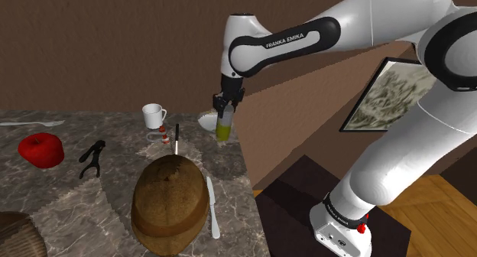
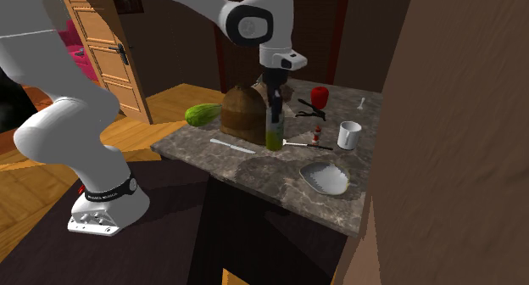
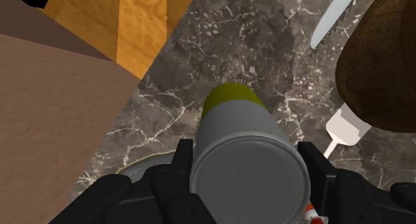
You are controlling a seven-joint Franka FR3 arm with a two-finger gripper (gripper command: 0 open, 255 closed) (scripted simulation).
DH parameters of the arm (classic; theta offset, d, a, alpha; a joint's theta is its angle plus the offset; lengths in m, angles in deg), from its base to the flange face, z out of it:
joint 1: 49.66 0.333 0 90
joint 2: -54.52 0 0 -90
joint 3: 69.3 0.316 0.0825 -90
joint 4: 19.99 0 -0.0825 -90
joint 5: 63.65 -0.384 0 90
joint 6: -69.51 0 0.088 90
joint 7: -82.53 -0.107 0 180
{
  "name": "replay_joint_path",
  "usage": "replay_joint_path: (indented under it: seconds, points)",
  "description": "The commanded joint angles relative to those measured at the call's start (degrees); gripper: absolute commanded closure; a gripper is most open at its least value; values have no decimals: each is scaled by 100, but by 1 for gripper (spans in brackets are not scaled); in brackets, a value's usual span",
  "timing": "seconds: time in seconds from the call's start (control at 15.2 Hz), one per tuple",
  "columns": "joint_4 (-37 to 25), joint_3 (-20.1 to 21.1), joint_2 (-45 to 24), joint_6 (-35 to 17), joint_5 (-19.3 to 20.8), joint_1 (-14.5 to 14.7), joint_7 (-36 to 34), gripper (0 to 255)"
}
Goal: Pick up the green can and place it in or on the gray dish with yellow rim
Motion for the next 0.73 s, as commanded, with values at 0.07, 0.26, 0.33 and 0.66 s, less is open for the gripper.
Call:
replay_joint_path:
  seconds: [0.07, 0.26, 0.33, 0.66]
  points:
    - [-552, -115, -386, 176, 121, -119, 163, 255]
    - [-1264, -222, -873, 415, 243, -226, 321, 255]
    - [-1516, -255, -1041, 503, 280, -257, 372, 255]
    - [-2926, -399, -1945, 1025, 441, -381, 618, 255]
